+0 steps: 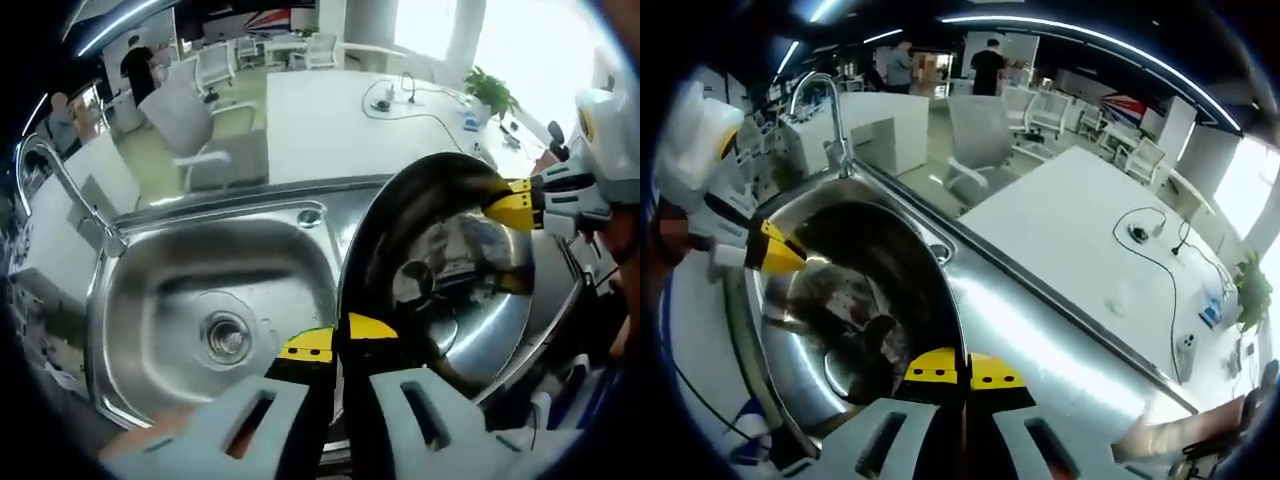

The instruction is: Pick up bowl with dirty water move over sink pour dirty water into sink return bowl to place

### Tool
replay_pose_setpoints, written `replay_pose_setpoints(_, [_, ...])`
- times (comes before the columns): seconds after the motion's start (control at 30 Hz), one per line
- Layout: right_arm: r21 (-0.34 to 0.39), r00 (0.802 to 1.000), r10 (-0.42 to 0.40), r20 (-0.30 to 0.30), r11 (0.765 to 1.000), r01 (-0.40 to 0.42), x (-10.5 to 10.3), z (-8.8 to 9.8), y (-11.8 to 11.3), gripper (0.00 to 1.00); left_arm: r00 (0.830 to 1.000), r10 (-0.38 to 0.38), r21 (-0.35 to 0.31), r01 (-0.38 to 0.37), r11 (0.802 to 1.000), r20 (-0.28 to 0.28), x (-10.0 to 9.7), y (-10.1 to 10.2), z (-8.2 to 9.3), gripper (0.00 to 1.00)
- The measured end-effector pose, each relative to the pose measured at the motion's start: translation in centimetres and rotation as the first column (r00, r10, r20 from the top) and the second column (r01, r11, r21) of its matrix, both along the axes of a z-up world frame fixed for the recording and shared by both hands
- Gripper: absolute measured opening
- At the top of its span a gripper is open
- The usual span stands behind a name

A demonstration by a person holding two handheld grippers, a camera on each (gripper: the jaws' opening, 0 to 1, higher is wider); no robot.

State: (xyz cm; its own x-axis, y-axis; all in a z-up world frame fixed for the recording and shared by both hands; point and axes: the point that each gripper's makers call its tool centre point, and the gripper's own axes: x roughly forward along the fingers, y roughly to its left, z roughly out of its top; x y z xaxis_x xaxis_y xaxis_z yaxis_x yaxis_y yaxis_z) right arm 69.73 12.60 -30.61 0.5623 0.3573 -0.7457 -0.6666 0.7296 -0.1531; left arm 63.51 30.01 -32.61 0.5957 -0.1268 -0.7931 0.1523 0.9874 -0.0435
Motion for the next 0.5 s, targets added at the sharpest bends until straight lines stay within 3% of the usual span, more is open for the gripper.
replay_pose_setpoints(0.3, [0.031, 0.997, 0.054, 0.05, 0.998, -0.055, 0.9, 0.3, 5.1, 0.0, 0.991, 0.107, 0.006, -0.108, 0.994, 0.077, -0.3, 4.8, 0.3, 0.0])
replay_pose_setpoints(0.5, [0.03, 0.992, 0.092, 0.086, 0.995, -0.095, 1.3, -0.2, 8.0, 0.0, 0.986, 0.143, 0.025, -0.145, 0.989, 0.085, -0.8, 7.3, -0.2, 0.0])
